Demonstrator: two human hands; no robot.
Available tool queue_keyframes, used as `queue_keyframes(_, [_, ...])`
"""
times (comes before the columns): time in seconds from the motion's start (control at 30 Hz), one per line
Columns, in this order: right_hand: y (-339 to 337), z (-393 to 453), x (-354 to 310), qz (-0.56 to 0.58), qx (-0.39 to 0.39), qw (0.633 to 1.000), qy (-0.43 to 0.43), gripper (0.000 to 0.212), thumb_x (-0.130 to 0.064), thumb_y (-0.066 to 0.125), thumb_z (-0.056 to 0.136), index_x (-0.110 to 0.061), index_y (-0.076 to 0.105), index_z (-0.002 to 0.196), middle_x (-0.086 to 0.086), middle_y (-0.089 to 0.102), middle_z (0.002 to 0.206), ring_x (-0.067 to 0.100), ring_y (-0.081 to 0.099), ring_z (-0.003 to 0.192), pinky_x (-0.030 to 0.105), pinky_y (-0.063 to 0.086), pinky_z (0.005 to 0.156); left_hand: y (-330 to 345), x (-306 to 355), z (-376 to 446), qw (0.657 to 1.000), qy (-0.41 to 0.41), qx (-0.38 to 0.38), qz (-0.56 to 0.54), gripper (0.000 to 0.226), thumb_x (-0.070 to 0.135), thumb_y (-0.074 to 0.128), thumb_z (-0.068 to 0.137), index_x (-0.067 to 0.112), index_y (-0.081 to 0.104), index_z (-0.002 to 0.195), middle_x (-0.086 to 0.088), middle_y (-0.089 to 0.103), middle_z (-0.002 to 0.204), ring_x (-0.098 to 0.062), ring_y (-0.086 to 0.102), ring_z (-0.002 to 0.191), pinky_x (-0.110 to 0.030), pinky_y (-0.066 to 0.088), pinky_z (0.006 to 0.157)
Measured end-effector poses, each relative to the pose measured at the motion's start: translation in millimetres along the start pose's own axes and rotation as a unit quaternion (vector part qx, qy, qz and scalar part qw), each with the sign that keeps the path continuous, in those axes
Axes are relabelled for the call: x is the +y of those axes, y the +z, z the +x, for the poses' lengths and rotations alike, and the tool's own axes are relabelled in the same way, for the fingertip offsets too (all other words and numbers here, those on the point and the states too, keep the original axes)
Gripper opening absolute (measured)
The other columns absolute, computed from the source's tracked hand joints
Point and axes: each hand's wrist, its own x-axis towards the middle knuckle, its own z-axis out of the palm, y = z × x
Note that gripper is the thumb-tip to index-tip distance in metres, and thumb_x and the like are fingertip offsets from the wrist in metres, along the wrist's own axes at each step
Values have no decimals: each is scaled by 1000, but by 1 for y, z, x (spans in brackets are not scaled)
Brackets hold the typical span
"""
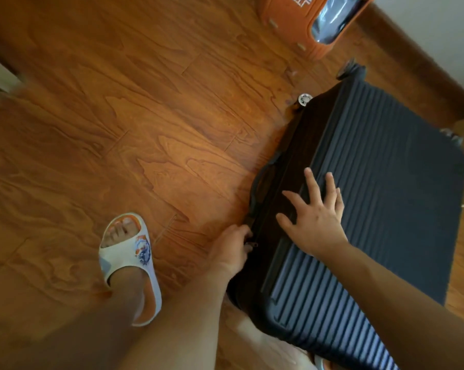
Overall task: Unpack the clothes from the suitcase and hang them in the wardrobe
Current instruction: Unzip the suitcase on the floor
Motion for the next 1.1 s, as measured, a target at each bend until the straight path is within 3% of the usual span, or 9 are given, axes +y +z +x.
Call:
queue_keyframes(0.1, [-4,0,5,13,-12,1000,-12,61,-70,34,94,-45,32,150,-2,-24,164,38,-30,146,57,-10,118,-6,-3,1,994,60,-29,89,9,20,57,99,22,59,107,-1,52,110,-25,57,104,-40,49,93])
queue_keyframes(0.2, [-12,-2,9,27,-28,999,-30,59,-68,35,94,-47,31,149,-4,-23,164,37,-32,145,57,-10,118,-16,1,0,975,123,-72,172,24,8,53,97,16,53,119,-6,51,118,-26,56,106,-41,49,95])
queue_keyframes(0.33, [-27,-6,24,60,-75,994,-57,60,-64,40,95,-49,26,151,-10,-22,164,33,-34,145,59,-4,120,-29,12,-1,934,158,-96,306,25,12,51,96,17,50,121,-10,62,103,-33,65,90,-42,49,68])
queue_keyframes(0.47, [-35,-5,32,87,-94,989,-74,59,-61,43,96,-51,24,151,-14,-20,164,29,-34,146,59,-1,119,-27,14,-1,962,122,-85,230,8,20,53,97,25,52,103,-8,66,91,-28,66,83,-40,54,71])
queue_keyframes(0.53, [-33,-5,36,94,-98,987,-82,59,-60,44,96,-52,23,151,-16,-21,164,28,-35,146,61,-1,119,-29,8,1,973,104,-79,189,13,17,53,98,28,49,93,-4,63,87,-22,63,79,-36,52,71])
queue_keyframes(0.67, [-23,-2,39,89,-96,988,-86,61,-63,37,97,-53,13,152,-16,-26,162,28,-38,144,60,-5,120,-41,2,-2,972,80,-93,201,15,17,53,99,23,59,111,0,60,96,-22,61,88,-36,49,75])
queue_keyframes(0.8, [-13,1,26,58,-92,991,-78,68,-72,26,95,-50,2,154,-10,-33,160,33,-42,141,59,-12,119,-55,18,-2,905,154,-91,386,37,8,45,100,25,48,133,-4,60,95,-28,64,92,-39,50,73])
queue_keyframes(0.93, [1,-1,30,55,-30,992,-109,68,-74,19,94,-45,9,155,-5,-28,163,35,-43,140,57,-17,116,-59,18,21,841,216,-92,488,57,-2,57,90,19,40,139,-4,66,91,-28,67,83,-39,49,66])
queue_keyframes(1.1, [-3,-4,47,124,-18,980,-157,65,-69,26,95,-42,26,153,-7,-10,167,34,-38,143,55,-17,118,-67,66,72,792,234,-20,563,40,21,39,96,27,42,135,-2,69,106,-24,69,94,-36,53,75])
